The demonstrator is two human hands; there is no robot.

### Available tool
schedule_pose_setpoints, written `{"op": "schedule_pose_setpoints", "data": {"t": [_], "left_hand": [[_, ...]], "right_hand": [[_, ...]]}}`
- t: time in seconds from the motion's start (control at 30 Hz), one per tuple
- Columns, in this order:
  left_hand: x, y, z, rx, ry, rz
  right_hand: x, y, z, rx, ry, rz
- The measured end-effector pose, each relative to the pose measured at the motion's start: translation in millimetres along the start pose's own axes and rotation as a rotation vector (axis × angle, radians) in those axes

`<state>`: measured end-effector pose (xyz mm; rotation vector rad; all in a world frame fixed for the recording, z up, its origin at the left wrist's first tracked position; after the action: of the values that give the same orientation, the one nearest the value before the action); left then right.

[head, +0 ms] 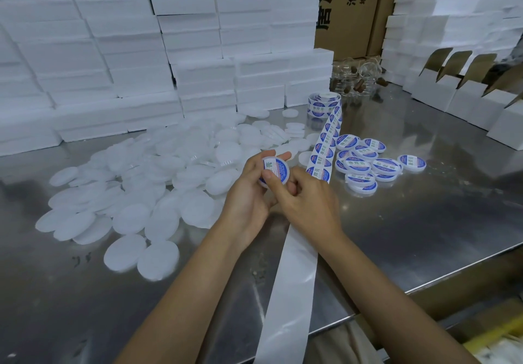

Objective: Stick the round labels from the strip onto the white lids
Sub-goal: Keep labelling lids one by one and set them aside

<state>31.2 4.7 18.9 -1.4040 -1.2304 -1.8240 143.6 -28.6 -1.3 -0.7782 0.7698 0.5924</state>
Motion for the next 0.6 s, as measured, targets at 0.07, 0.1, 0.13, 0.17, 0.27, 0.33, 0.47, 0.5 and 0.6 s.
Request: {"op": "schedule_pose_setpoints", "data": {"t": [0.07,0.1,0.13,0.17,0.27,0.33,0.47,0.5,0.6], "left_hand": [[0.1,-0.7,0.2,-0.006,0.004,0.020],[0.9,0.1,0.2,-0.014,-0.006,0.023],[1.9,1.0,-0.2,-0.026,-0.019,0.021],[2.9,1.9,-0.4,-0.040,-0.026,0.014],[5.5,2.7,-1.2,-0.076,-0.014,-0.034],[5.8,2.8,-1.4,-0.090,0.002,-0.045],[3.6,1.9,-0.2,-0.082,0.037,0.078],[2.9,0.4,0.3,-0.053,0.046,0.120],[3.9,-8.0,0.2,0.093,0.085,0.266]], "right_hand": [[-1.0,0.5,-1.1,-0.008,-0.005,-0.033],[-1.9,1.0,-1.5,-0.017,-0.005,-0.049],[-2.5,1.4,-1.8,-0.030,-0.001,-0.052],[-2.6,1.9,-1.7,-0.045,0.007,-0.038],[-0.5,2.2,-1.4,-0.084,0.024,0.058],[0.0,1.8,-1.5,-0.103,0.025,0.107],[-2.2,2.2,-3.1,-0.150,0.058,0.180],[-2.0,1.9,-2.6,-0.150,0.065,0.190],[1.5,-1.5,1.3,-0.124,0.102,0.262]]}}
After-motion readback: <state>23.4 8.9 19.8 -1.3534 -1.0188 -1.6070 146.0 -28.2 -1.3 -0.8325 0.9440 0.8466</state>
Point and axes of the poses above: each hand's wrist, its own z-axis towards the middle knuckle, its own y-axis out of the palm, x = y × z, the point moved 2 cm from there along z, towards the middle knuckle, and after that the axes turned 13 degrees about z, right-handed, at the moved point
